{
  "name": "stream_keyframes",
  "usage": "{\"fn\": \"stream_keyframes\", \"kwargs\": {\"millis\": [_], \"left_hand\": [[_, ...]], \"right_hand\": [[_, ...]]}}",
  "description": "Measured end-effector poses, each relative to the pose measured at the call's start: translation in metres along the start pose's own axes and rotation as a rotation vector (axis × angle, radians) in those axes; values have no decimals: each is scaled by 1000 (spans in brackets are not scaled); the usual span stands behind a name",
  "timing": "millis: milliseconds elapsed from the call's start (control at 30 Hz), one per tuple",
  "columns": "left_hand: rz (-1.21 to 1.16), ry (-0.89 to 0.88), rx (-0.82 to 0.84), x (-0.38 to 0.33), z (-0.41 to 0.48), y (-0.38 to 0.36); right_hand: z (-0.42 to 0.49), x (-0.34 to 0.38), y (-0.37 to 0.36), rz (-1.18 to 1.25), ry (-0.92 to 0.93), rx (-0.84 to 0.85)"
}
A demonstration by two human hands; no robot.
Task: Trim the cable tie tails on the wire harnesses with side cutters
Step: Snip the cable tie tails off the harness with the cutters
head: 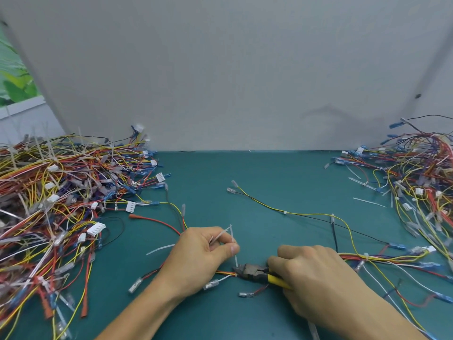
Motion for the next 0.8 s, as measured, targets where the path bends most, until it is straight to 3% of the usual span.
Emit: {"fn": "stream_keyframes", "kwargs": {"millis": [100, 233, 333, 433, 600, 667, 800], "left_hand": [[-55, 20, -9, -3, 0, 5], [-467, 98, 10, -12, 1, 21], [-679, 103, -66, -9, 6, 42], [-707, 127, -180, 2, 10, 59], [-589, 134, -285, 19, 15, 78], [-377, 60, -259, 20, 14, 87], [319, -89, 99, 17, 12, 73]], "right_hand": [[0, -1, 0, 19, 10, -6], [2, 0, 1, 19, 36, 23], [3, -10, -1, 65, -22, 123], [-3, -19, 5, 53, -42, 174], [-14, -40, 13, 80, -136, 271], [-16, -44, 14, 104, -156, 279], [-15, -45, 15, 130, -158, 262]]}}
Point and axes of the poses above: each hand's wrist, its own z-axis towards the middle knuckle, its own y-axis out of the back of the hand, x = y × z, the point moved 5 cm from there along z, towards the middle knuckle, and after that the axes turned 14 degrees about z, right-handed, at the moved point
